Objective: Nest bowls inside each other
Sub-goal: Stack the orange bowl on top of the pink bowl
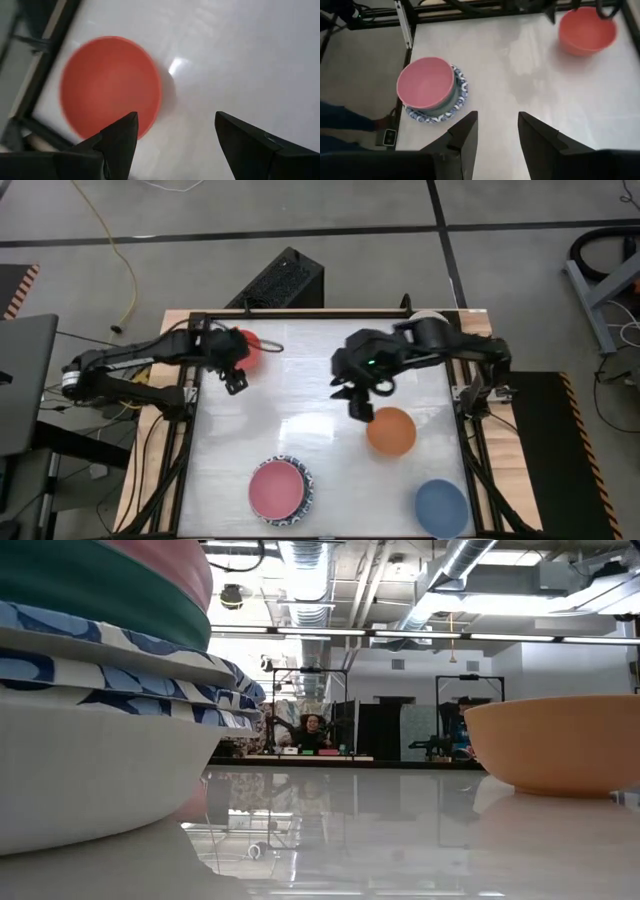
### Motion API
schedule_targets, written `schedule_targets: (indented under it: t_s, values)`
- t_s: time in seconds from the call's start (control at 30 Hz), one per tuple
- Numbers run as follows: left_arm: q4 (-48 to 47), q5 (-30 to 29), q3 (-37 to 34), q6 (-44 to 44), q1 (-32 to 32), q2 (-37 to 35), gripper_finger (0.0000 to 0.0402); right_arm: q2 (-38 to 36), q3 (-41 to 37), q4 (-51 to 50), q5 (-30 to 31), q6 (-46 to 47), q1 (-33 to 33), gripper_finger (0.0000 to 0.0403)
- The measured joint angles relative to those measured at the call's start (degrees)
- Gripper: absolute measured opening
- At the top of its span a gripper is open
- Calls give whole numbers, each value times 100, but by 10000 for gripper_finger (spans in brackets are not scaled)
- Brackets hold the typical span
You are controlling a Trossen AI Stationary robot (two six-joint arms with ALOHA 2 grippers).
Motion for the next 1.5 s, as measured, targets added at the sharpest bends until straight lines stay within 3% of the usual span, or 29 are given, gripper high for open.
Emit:
schedule_targets:
  t_s: [0.1, 0.33, 0.57, 0.83, 0.97, 1.17, 1.33, 1.5]
  values:
    - [211, 523, -143, 571, 542, 152, 253, -222, 0, -197, 196, -32, 1, 160]
    - [588, 877, -239, 1504, 1437, 758, 253, -350, -2, -630, 375, -34, -1, 159]
    - [856, 1109, -239, 1918, 1657, 1547, 253, -335, -2, -739, 456, -36, -5, 159]
    - [1369, 743, -239, 2051, 1708, 2364, 244, -335, -2, -886, 455, -32, -5, 159]
    - [1419, 708, -239, 1985, 1715, 2700, 185, -335, -2, -907, 456, -29, -5, 159]
    - [1396, 717, -239, 1976, 1715, 3022, 26, -335, -2, -924, 455, -27, -5, 159]
    - [1342, 452, -239, 1950, 1588, 2824, 3, -333, -2, -940, 606, -29, -50, 159]
    - [1139, -110, -239, 2011, 1225, 2216, 1, -333, -2, -983, 1439, 128, -264, 159]
